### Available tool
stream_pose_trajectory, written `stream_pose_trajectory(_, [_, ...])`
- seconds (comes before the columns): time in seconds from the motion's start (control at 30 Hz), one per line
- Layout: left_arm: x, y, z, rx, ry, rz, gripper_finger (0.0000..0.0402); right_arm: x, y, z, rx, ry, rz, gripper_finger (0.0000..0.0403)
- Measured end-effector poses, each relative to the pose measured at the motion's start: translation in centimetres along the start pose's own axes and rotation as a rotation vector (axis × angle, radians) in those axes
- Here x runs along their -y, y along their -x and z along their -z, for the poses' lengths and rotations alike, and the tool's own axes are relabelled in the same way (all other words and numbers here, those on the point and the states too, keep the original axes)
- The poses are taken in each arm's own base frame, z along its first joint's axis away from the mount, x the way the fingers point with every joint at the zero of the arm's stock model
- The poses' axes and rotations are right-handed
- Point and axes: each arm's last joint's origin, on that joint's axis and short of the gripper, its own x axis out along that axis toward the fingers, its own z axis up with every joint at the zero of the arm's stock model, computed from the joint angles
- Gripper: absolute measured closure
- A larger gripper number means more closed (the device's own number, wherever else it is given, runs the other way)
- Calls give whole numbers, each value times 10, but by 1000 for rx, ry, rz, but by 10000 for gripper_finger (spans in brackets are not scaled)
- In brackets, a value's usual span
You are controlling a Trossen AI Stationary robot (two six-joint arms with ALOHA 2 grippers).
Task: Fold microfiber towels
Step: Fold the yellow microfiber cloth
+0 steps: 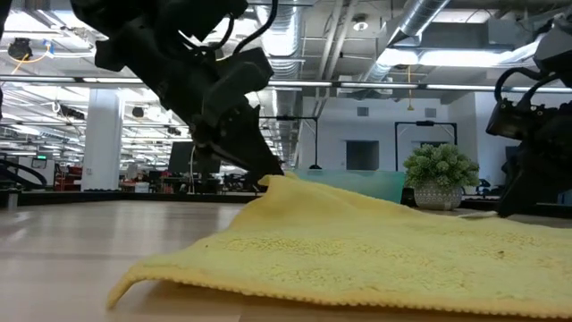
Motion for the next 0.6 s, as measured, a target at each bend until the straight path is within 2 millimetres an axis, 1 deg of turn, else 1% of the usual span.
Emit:
stream_pose_trajectory(0.13, [3, 1, 1, 8, -16, -7, 398, 2, -4, 1, 12, -30, -1, 290])
stream_pose_trajectory(0.27, [3, 1, 1, 11, -4, -11, 399, 0, -7, 2, 24, -9, -37, 291])
stream_pose_trajectory(0.4, [3, 2, 1, 12, -2, -12, 399, 0, -10, 1, 25, -6, -26, 296])
stream_pose_trajectory(0.5, [3, 2, 1, 12, -2, -12, 399, 1, -13, 0, 18, 5, -11, 316])
stream_pose_trajectory(0.6, [3, 1, 1, 12, -4, -13, 399, 0, -16, 1, 20, 16, 7, 354])
